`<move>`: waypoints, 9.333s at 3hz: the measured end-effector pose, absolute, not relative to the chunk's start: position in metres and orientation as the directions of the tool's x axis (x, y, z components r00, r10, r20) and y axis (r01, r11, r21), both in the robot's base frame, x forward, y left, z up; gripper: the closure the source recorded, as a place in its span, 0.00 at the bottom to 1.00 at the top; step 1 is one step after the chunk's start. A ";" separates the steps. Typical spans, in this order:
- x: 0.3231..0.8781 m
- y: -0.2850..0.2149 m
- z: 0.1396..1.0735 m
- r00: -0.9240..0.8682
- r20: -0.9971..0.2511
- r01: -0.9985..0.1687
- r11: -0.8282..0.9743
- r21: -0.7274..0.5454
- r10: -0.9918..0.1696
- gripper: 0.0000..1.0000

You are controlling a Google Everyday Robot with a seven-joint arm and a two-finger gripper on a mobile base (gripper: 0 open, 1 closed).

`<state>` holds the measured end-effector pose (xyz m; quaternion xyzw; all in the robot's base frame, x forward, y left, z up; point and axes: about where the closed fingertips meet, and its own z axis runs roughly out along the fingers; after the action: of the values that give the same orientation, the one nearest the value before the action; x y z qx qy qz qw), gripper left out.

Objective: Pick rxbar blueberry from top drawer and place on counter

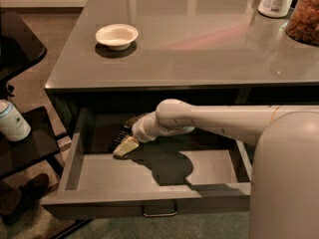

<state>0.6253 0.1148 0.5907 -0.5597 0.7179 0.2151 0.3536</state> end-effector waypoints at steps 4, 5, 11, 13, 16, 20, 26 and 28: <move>0.624 0.112 0.598 -0.126 -0.752 -0.956 0.281 -0.081 -0.647 1.00; 0.611 0.099 0.605 -0.114 -0.750 -0.962 0.262 -0.081 -0.651 1.00; 0.560 0.034 0.783 0.236 -0.599 -0.966 -0.116 -0.232 -0.765 0.81; 0.551 0.036 0.762 0.378 -0.540 -0.925 -0.323 -0.199 -0.752 0.35; 0.509 0.071 0.700 0.487 -0.406 -0.870 -0.387 -0.307 -0.773 0.00; 0.539 0.063 0.660 0.586 -0.223 -0.799 -0.510 -0.318 -0.779 0.00; 0.530 0.038 0.590 0.644 -0.085 -0.763 -0.632 -0.135 -0.760 0.19; 0.529 0.040 0.599 0.652 -0.095 -0.756 -0.636 -0.152 -0.752 0.65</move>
Offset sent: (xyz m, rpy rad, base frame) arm 0.0028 -0.0096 -0.0042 0.0149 0.0131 -0.0101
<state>0.5292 0.0397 0.5992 -0.9045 0.4170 0.0112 0.0891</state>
